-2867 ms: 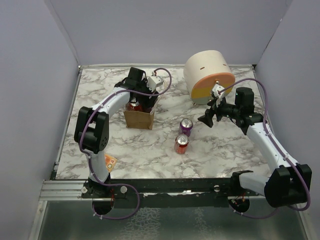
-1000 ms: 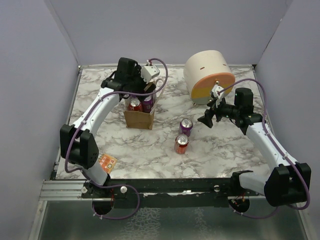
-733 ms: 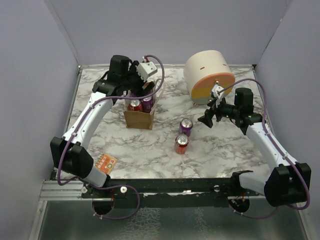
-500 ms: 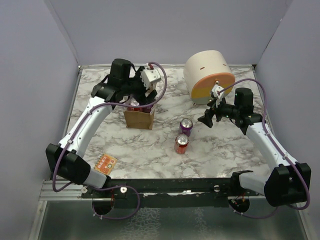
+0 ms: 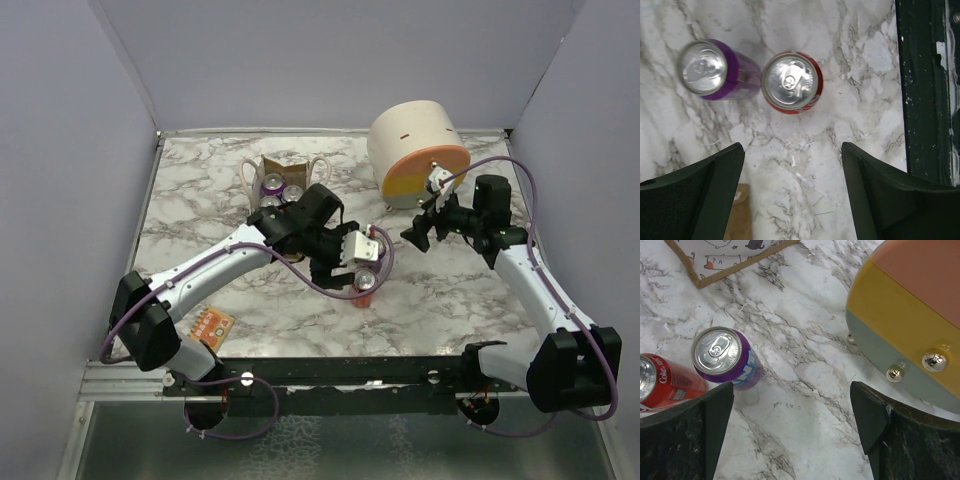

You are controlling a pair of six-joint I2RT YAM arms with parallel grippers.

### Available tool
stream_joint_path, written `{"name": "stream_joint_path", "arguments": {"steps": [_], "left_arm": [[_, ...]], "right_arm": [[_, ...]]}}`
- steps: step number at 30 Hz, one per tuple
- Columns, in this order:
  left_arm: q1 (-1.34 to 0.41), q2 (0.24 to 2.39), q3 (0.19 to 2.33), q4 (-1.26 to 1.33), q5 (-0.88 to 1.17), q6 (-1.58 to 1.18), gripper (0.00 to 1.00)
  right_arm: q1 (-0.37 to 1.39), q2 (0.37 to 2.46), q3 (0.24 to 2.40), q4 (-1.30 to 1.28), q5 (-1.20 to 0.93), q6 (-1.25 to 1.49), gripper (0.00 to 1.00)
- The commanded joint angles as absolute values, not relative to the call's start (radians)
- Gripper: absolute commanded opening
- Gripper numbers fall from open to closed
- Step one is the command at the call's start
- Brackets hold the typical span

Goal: Place the beverage into the canvas bag

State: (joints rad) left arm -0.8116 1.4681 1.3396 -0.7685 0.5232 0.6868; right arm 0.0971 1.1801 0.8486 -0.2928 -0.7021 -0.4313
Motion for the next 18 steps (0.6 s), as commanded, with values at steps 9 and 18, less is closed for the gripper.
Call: {"name": "stream_joint_path", "arguments": {"steps": [9, 18], "left_arm": [[-0.886, 1.551, 1.131, -0.537, 0.459, 0.67, 0.85], [-0.921, 1.617, 1.121, -0.428, 0.469, 0.617, 0.85]], "right_arm": [[0.022, 1.155, 0.821, -0.249, -0.703, -0.423, 1.0], [0.007, 1.141, 0.816, -0.245, -0.708, -0.43, 1.0]]}}
